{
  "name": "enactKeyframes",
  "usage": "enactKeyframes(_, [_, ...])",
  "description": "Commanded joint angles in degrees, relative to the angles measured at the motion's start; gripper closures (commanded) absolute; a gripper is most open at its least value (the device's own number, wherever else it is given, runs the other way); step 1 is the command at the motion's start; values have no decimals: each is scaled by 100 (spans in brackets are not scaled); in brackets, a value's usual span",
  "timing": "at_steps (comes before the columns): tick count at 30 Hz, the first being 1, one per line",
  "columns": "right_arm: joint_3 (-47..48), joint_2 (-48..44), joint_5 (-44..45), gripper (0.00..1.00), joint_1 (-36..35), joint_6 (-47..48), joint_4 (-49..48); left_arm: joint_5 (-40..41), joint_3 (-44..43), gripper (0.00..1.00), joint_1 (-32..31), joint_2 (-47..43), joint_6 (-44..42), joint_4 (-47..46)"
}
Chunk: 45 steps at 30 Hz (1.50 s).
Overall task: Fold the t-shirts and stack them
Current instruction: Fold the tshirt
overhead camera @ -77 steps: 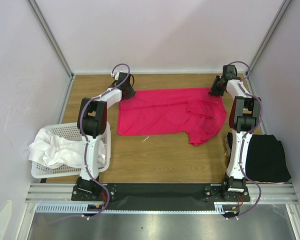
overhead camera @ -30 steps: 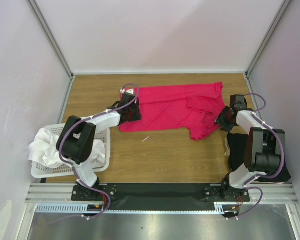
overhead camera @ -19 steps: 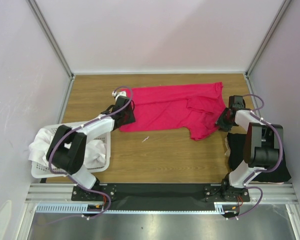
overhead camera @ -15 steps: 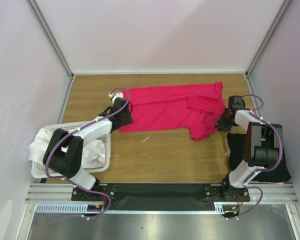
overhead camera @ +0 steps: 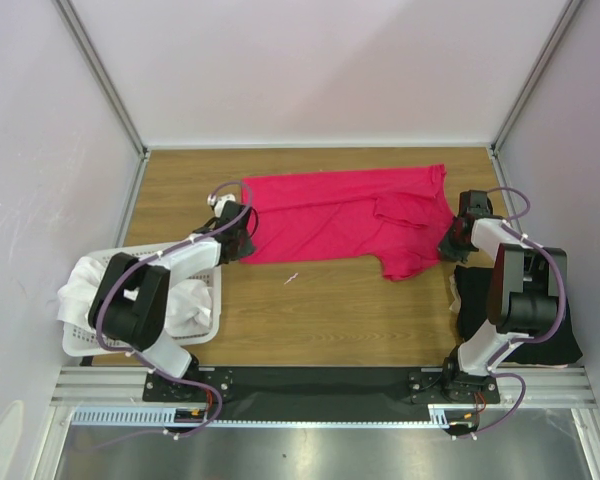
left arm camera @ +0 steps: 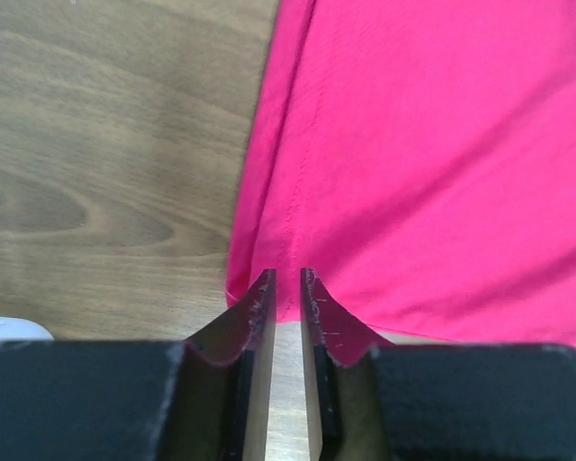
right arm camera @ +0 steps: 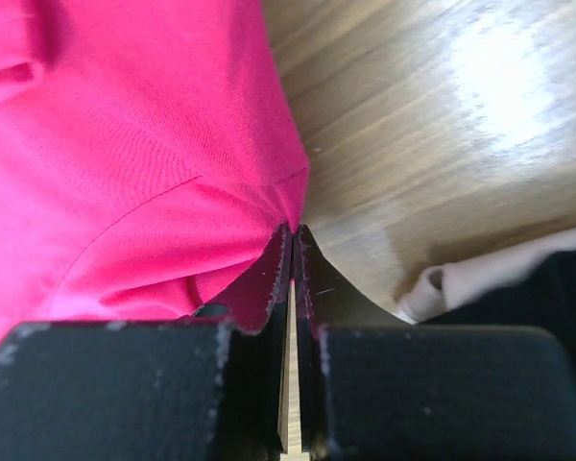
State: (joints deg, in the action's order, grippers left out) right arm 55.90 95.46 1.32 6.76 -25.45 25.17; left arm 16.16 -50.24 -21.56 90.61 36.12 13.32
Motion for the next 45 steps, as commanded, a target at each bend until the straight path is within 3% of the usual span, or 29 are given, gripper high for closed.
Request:
enactKeyframes(1, [202,-194,298,100,79,155,199,27,67,80,29,150,123,-14])
enactKeyframes(21, [334,-229,395,100,264,410,463,291,23,92,143,510,53,522])
enactKeyframes(31, [334,-239,281,100,282,392,463,177,67,93,135,107,-245,452])
enactKeyframes(38, [351,-230,0,100,282,383,348,-61,-1241,89,56,123,-1044,355])
enactKeyframes(41, [404,-195,-35,100,282,374,340,-43,-2276,89,64,588,-1230,268])
enactKeyframes(45, [422,-151,-53,100,282,374,331,-315,-3033,88,64,1360,-1239,-241])
